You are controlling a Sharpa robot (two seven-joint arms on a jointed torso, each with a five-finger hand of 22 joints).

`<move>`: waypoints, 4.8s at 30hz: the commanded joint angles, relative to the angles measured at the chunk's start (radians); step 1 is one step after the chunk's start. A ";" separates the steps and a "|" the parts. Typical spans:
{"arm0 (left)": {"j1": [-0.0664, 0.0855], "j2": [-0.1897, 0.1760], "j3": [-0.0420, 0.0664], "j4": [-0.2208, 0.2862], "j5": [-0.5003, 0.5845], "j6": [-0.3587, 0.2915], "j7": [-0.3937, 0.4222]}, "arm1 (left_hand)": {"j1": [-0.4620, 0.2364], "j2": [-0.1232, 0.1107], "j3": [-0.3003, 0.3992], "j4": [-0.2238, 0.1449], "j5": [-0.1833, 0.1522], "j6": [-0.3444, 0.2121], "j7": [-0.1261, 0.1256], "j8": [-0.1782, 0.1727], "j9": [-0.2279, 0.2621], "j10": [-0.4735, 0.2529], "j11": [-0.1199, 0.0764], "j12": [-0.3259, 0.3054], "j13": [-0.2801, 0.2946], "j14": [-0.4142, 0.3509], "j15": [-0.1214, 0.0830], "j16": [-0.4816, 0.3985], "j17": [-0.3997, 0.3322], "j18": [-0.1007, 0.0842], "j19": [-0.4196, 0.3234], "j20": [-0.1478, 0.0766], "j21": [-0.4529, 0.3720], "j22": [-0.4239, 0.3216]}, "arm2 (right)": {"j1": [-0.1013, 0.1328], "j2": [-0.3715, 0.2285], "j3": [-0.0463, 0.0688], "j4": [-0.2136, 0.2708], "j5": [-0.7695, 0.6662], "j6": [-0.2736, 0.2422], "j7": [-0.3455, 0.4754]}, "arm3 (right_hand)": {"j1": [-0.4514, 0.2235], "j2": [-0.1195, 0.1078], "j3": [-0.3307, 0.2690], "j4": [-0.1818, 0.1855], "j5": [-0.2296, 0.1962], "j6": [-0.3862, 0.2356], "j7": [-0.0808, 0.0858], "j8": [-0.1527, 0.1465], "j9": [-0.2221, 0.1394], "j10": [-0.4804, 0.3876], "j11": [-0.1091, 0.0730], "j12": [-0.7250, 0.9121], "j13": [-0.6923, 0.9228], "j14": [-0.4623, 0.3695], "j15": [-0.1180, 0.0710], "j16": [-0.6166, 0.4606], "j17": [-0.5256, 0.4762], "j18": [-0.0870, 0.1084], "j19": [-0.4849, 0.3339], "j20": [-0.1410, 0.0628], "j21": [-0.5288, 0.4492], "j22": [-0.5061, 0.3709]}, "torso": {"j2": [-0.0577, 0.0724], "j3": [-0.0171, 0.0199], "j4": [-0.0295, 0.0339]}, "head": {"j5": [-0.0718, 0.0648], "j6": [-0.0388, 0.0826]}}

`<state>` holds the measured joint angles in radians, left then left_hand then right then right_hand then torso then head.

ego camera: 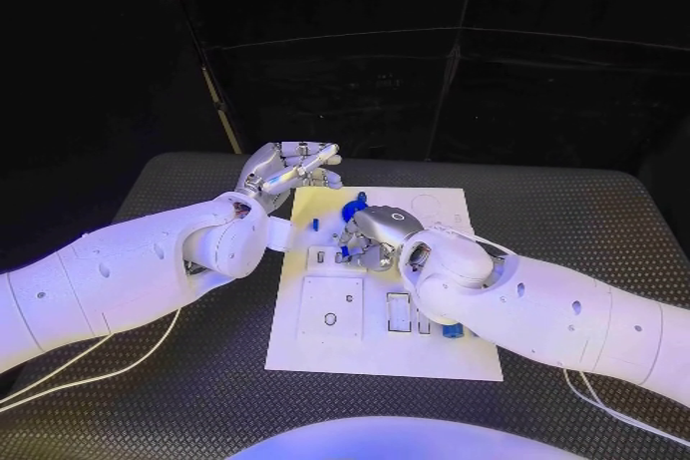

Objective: Assemble the parts on the task board

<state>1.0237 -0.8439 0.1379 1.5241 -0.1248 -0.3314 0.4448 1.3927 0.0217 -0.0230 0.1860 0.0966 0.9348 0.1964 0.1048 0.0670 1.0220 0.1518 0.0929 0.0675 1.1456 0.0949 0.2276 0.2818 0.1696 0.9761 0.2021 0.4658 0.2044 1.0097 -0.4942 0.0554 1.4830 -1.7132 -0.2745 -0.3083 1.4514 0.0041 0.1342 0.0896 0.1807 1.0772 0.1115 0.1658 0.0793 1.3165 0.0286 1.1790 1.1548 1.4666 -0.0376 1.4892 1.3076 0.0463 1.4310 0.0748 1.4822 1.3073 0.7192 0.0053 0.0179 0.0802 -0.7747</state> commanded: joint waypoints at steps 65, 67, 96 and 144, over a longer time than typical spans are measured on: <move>0.002 0.009 0.001 -0.010 -0.003 0.006 0.007 | 0.001 0.012 -0.001 -0.004 -0.006 0.006 -0.003 -0.006 0.000 0.007 0.000 -0.006 0.000 -0.001 0.003 -0.005 0.003 0.013 -0.005 0.002 0.004 -0.001 | -0.003 0.018 0.000 -0.041 -0.045 0.161 -0.047 | -0.052 -0.036 0.033 0.033 -0.017 -0.016 0.009 -0.002 -0.005 -0.019 0.007 -0.034 -0.026 0.065 0.005 -0.011 0.078 0.002 -0.010 0.005 -0.006 0.060 | 0.000 0.0018 -0.0011 | 0.007 -0.027; 0.002 0.009 0.001 -0.010 -0.003 0.006 0.007 | 0.001 0.012 -0.001 -0.004 -0.006 0.006 -0.003 -0.006 0.000 0.007 0.000 -0.006 0.000 -0.001 0.003 -0.005 0.003 0.013 -0.005 0.002 0.004 -0.001 | -0.003 0.018 0.000 -0.040 -0.045 0.163 -0.047 | -0.055 -0.040 0.032 0.034 -0.017 -0.017 0.009 -0.003 -0.005 -0.021 0.008 -0.036 -0.027 0.065 0.005 -0.012 0.076 0.002 -0.011 0.005 -0.007 0.059 | 0.000 0.0015 -0.0011 | 0.008 -0.027; 0.001 0.011 0.001 -0.013 -0.003 0.007 0.004 | 0.000 0.013 -0.002 -0.005 -0.006 0.006 -0.001 -0.008 0.000 0.007 0.001 -0.008 0.000 -0.001 0.003 -0.006 0.005 0.013 -0.005 0.002 0.004 -0.001 | -0.007 0.019 -0.001 -0.036 -0.052 0.140 -0.081 | -0.146 -0.086 0.008 0.084 -0.029 -0.064 0.024 -0.021 -0.010 -0.048 0.023 -0.065 -0.055 0.060 0.018 -0.029 0.055 0.007 -0.027 0.017 -0.022 0.036 | 0.000 0.0020 -0.0005 | 0.005 -0.035; 0.081 -0.010 0.001 -0.048 -0.760 0.331 -0.744 | -0.177 0.053 -0.188 0.105 -0.008 0.107 -0.118 0.267 0.254 0.269 -0.139 1.058 0.972 0.425 -0.147 1.343 1.289 -0.103 0.422 -0.139 0.936 1.024 | 0.051 -0.390 0.094 0.163 0.776 -0.096 0.422 | -0.005 -0.068 -0.160 0.144 0.080 -0.172 0.043 0.021 -0.008 -0.195 0.038 -0.225 -0.261 -0.015 0.028 -0.309 -0.260 0.084 -0.262 0.027 -0.291 -0.352 | -0.057 0.0193 -0.0114 | 0.028 -0.039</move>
<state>1.1003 -0.8588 0.1383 1.4791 -0.6917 -0.0985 -0.1017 1.2241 0.0761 -0.2031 0.2883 0.0898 1.0469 0.0801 0.3569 0.3077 1.2861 0.0142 1.1182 1.0067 1.4656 -0.0470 1.5677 1.3082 0.0836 1.3924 0.0635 1.3929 1.2152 1.0584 -0.8826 0.1487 1.6507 -1.0455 -0.3770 0.0770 1.4357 -0.0668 -0.0256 0.2395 0.2576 0.8994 0.1539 0.1850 0.0717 1.1138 0.0649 0.9514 0.8926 1.4454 -0.0057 1.1790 1.0465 0.1169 1.1629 0.1040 1.1958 0.9549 0.6727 0.0206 0.0081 0.1076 -0.8098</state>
